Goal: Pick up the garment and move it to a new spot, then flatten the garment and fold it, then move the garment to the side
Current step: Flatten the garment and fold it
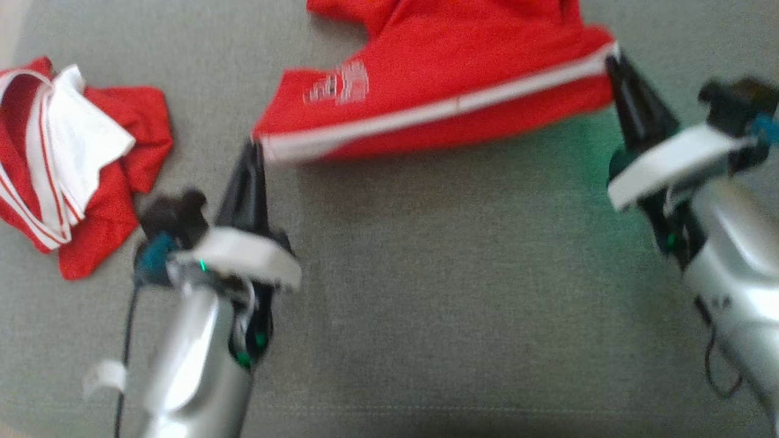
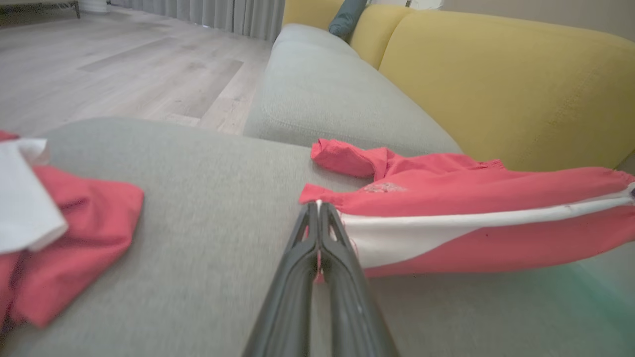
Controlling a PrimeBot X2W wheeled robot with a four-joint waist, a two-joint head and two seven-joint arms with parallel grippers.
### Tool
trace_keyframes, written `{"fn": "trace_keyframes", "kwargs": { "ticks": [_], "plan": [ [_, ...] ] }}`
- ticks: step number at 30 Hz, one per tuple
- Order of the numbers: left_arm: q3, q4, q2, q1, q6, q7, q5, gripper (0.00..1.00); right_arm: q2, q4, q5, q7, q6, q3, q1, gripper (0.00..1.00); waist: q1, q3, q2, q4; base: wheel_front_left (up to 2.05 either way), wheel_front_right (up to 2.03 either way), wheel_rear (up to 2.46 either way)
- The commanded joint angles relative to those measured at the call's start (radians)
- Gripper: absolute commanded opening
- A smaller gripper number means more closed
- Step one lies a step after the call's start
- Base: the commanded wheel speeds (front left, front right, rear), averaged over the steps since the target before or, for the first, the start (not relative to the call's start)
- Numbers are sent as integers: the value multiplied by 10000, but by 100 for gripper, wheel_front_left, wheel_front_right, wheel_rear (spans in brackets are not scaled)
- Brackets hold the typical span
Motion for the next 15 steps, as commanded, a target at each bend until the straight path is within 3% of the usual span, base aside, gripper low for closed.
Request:
{"fn": "trace_keyframes", "kwargs": {
  "ticks": [1,7,15],
  "plan": [
    [151,-462,247,244,122,-52,-73,0,-172,-469,259,-80,65,64,642,0,1,-703,0,-105,0,0,0],
    [-59,-671,246,2212,336,-52,-206,0,-208,-1586,228,-120,65,-449,2805,0,1,-1867,0,-87,0,0,0],
    [140,-770,245,4239,244,-53,97,0,467,-3051,-544,-124,65,-2176,5949,0,1,-3086,0,-133,0,0,0]
  ]
}}
